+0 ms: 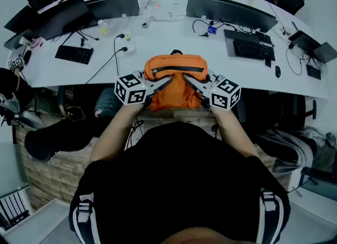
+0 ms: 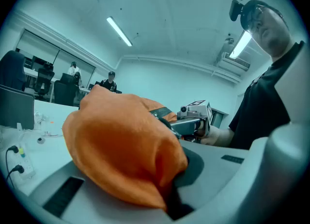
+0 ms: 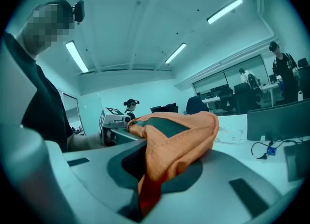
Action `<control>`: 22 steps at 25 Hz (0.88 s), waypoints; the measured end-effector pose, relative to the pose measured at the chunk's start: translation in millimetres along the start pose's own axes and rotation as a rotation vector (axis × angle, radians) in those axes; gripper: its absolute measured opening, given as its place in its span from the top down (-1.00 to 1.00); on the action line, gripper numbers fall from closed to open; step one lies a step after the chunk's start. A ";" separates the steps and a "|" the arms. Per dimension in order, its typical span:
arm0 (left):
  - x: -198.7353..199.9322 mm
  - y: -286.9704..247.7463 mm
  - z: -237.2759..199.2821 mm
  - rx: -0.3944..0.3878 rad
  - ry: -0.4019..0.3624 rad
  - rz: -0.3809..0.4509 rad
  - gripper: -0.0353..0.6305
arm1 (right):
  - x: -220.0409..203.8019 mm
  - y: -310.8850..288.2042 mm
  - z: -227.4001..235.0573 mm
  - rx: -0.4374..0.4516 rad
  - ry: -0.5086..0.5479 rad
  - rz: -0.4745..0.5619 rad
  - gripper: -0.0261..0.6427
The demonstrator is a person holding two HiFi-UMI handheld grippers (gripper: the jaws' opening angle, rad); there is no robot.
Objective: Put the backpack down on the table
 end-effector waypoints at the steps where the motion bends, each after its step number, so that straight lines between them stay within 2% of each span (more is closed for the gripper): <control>1: 0.3 1.2 1.2 0.005 0.002 -0.001 0.75 | -0.5 0.0 -2.3 -0.007 0.006 0.003 0.74; 10: -0.4 14.3 7.5 0.032 0.007 -0.007 0.75 | -6.7 -6.5 -16.3 -0.053 0.022 0.029 0.74; 22: -1.0 32.8 3.8 0.048 -0.003 -0.008 0.76 | -9.2 -25.7 -27.2 -0.102 -0.014 0.035 0.74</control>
Point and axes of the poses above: the fingertips, and each gripper's own axes: y backward along the fingers, z to its right, x out of its top, the point moved 9 cm from there along y, backward along the fingers, and after that the axes turned 13 degrees about -y, right-handed, at the moved point
